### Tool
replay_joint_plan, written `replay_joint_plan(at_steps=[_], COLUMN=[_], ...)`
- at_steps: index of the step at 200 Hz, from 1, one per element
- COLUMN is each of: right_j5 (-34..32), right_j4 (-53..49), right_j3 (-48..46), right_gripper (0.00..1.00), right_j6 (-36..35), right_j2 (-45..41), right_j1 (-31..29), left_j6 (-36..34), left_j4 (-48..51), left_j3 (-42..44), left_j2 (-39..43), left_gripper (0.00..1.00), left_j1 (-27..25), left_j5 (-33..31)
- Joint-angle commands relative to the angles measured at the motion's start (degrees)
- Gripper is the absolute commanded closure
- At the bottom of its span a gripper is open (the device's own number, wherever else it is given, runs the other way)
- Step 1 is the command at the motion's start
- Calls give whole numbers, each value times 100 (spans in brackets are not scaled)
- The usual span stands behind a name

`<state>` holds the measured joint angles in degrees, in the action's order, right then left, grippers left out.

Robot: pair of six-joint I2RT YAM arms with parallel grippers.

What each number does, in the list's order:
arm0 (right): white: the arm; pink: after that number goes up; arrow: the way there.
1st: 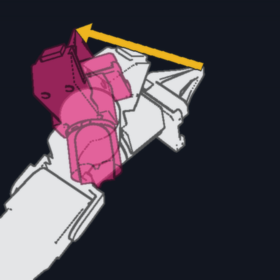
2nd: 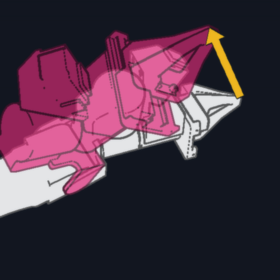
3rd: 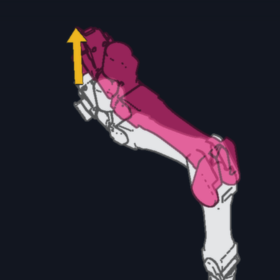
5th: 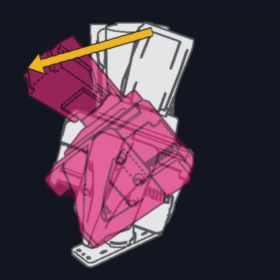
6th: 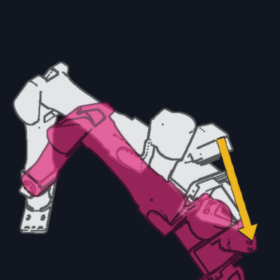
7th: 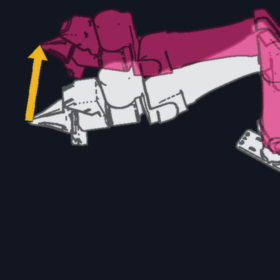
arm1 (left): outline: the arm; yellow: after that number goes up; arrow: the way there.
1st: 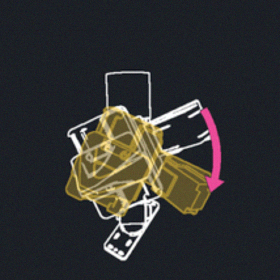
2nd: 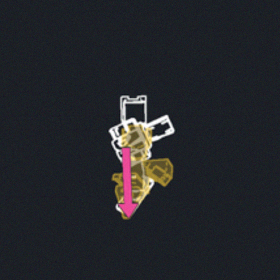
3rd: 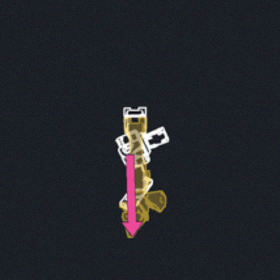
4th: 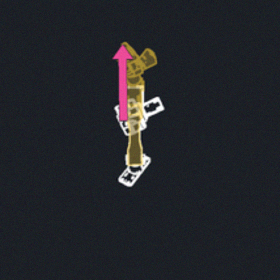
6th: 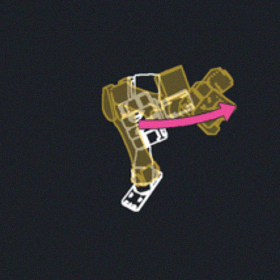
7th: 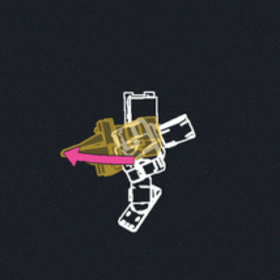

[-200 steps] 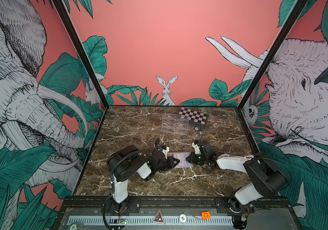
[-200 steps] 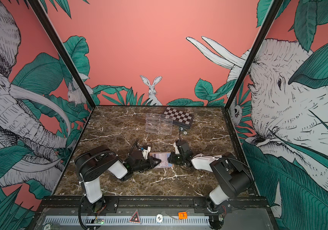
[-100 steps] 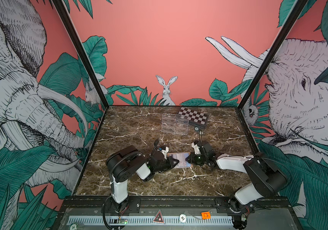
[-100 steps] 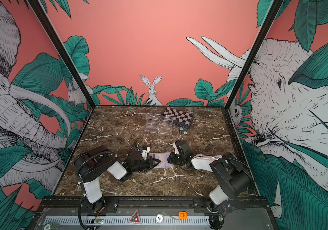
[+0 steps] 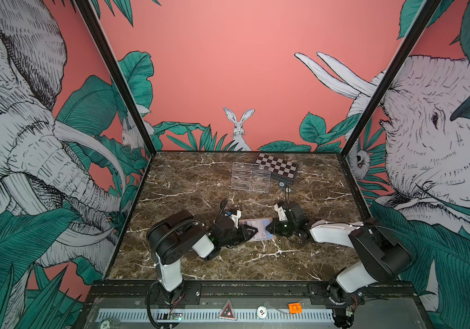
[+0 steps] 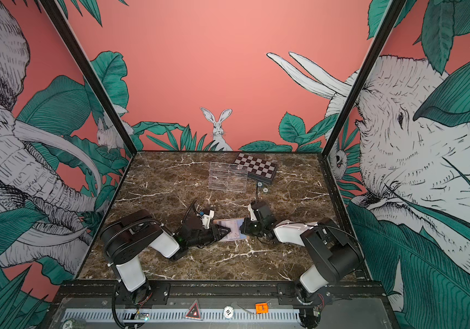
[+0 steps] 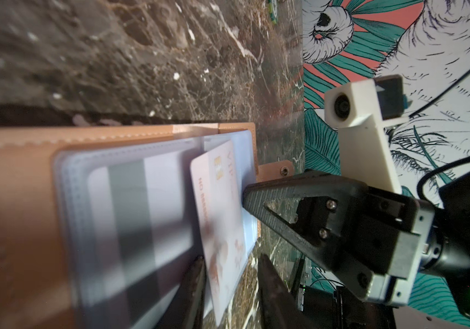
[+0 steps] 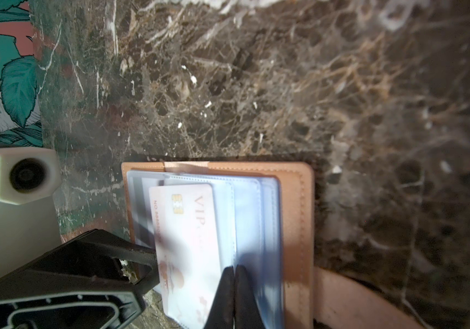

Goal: Take the credit cards out of the card holder

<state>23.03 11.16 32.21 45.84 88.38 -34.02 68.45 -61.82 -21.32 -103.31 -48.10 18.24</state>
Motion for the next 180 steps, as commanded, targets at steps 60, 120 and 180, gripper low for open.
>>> replay_joint_plan(at_steps=[60, 120, 180], right_j5=[-48, -33, -64], right_j4=[-321, -316, -402], right_j3=[18, 37, 5], right_gripper=[100, 100, 100], right_j6=[-84, -93, -124], right_j2=[143, 171, 106], right_j1=[-37, -44, -49], left_j6=[37, -76, -164], left_j4=[321, 433, 525], left_j3=[-4, -12, 163], left_j2=[-343, -323, 137], left_gripper=[78, 96, 100], left_j1=[2, 6, 138], left_j5=[-97, -84, -94])
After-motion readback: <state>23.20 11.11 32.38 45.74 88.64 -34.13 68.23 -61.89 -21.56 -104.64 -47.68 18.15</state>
